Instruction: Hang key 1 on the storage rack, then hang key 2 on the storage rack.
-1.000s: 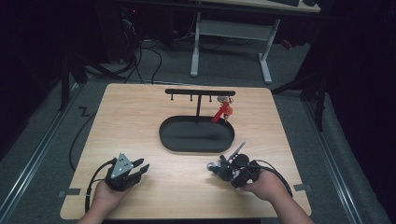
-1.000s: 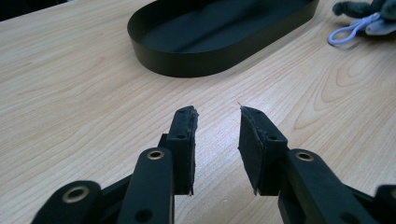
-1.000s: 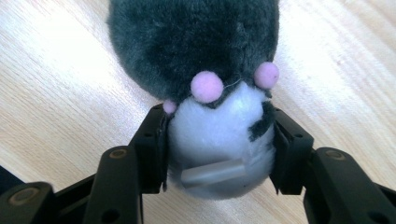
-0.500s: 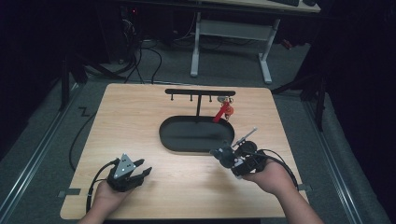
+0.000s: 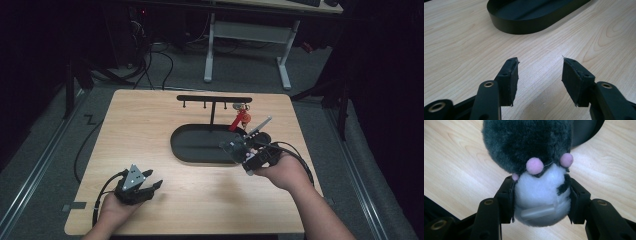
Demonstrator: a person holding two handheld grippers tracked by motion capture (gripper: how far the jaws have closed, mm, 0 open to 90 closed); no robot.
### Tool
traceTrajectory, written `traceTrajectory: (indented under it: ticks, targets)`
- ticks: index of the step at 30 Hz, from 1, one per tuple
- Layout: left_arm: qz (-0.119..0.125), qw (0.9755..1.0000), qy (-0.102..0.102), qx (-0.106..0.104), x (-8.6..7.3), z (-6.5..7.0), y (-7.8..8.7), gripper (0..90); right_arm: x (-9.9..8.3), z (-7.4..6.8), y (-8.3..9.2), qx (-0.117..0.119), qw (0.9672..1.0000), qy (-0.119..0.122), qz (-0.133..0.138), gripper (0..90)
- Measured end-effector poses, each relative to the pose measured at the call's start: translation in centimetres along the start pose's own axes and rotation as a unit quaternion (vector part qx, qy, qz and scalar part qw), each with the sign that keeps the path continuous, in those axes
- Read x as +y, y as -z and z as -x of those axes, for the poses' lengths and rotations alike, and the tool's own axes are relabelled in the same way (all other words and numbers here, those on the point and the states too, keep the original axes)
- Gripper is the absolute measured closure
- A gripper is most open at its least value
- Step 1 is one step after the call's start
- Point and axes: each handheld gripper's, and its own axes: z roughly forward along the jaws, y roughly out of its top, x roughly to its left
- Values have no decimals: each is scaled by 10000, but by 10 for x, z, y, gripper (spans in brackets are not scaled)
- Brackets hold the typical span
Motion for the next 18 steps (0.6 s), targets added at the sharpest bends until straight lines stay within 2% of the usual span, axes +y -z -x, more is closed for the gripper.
traceTrajectory:
  ticks: [1,2,4,9,18]
  targets:
    - [-3,10000,-8,-6,0,0,0,469,2,1,1,-14,10000,34,3,498]
    - [-4,10000,-11,-4,0,0,-1,468,4,0,2,-7,10000,-64,0,498]
    - [-26,10000,-56,0,0,0,-1,467,9,2,3,-22,10000,2,-4,498]
    - [-24,10000,-69,9,0,0,0,463,20,4,5,11,10000,-93,-34,498]
    - [-47,9999,-128,10,-1,1,4,461,40,8,13,-48,9999,-110,-11,499]
